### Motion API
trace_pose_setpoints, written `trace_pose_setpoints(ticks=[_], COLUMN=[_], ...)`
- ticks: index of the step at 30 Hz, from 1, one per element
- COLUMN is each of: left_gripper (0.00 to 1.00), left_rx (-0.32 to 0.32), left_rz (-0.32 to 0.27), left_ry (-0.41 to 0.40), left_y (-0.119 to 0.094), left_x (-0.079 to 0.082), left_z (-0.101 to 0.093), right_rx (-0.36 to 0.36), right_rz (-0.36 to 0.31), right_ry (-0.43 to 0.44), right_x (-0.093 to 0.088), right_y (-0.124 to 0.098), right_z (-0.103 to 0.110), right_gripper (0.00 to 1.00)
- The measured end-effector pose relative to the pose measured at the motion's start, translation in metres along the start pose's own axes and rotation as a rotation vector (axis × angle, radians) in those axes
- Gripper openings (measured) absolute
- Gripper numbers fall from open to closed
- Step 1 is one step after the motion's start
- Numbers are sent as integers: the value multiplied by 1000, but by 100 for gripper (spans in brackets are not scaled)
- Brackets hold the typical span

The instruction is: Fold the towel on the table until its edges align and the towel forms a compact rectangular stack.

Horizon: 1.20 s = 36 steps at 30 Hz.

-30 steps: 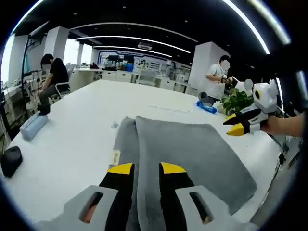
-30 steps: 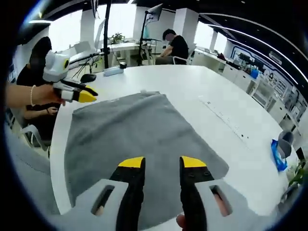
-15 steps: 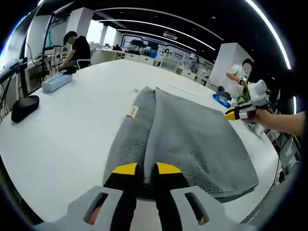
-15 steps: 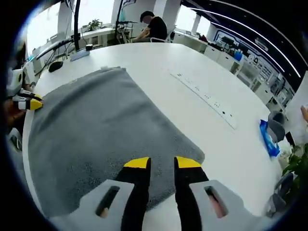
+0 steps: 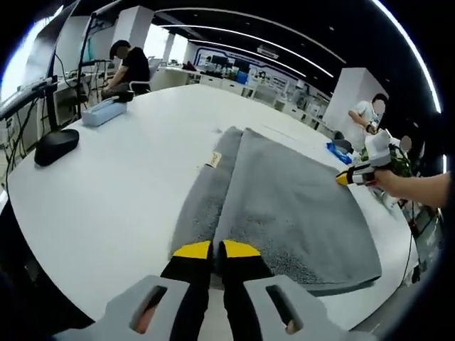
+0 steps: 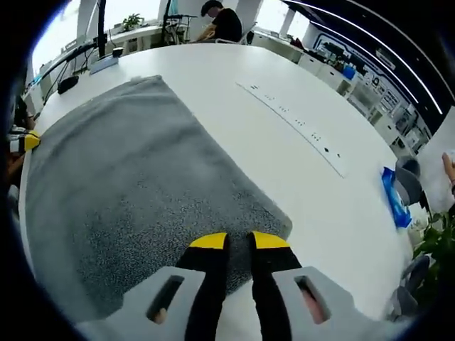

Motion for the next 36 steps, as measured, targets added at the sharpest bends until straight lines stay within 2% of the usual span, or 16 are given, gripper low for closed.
trace_pose_setpoints(ticks=[2,4,7,10,12,13,16,17,18,19,22,25,27,32,36], left_gripper=[11,12,12,11,10,8,3,3,2,2,1,1,1,0,0], left_rx=[34,42,-59,-102,-71,-33,-4,-10,-12,-16,-2,8,7,-13,-30], left_rz=[-39,-79,-94,-39,19,46,112,113,50,73,83,116,140,179,199], left_ry=[89,134,144,150,197,211,242,242,256,282,335,375,393,443,471], left_y=[-6,-11,-13,-7,-1,3,9,11,10,10,11,12,13,14,15], left_x=[8,14,20,14,5,0,-10,-12,-10,-11,-10,-7,-4,-1,0], left_z=[-1,-5,-24,-39,-43,-42,-40,-41,-41,-41,-42,-45,-47,-52,-58], right_rx=[-2,-9,-28,-40,-44,-50,-53,-53,-54,-56,-61,-55,-56,-98,-113], right_rz=[-3,-10,-18,39,24,29,42,44,50,56,64,79,85,141,152], right_ry=[-12,-16,9,13,3,-2,-47,-49,-60,-72,-103,-49,-46,-125,-123], right_x=[1,1,2,-5,-5,-4,-3,-3,-4,-4,-5,-8,-9,-17,-27], right_y=[0,0,2,8,7,7,8,8,7,7,5,3,2,-4,-6], right_z=[-1,-2,-8,-9,-8,-7,-6,-6,-6,-6,-5,-8,-8,-7,-11], right_gripper=[9,8,2,0,0,0,0,0,0,0,0,0,0,0,0])
Point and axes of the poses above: the point that each gripper's makers call its tool centre point, and the gripper's own axes: y roughly forward along the fingers, z roughly to its left, x roughly out of its top, the point moved 10 cm from there along -y, roughly backward along the fingers, and after that the axes turned 3 degrees about z, right-handed, at the moved point
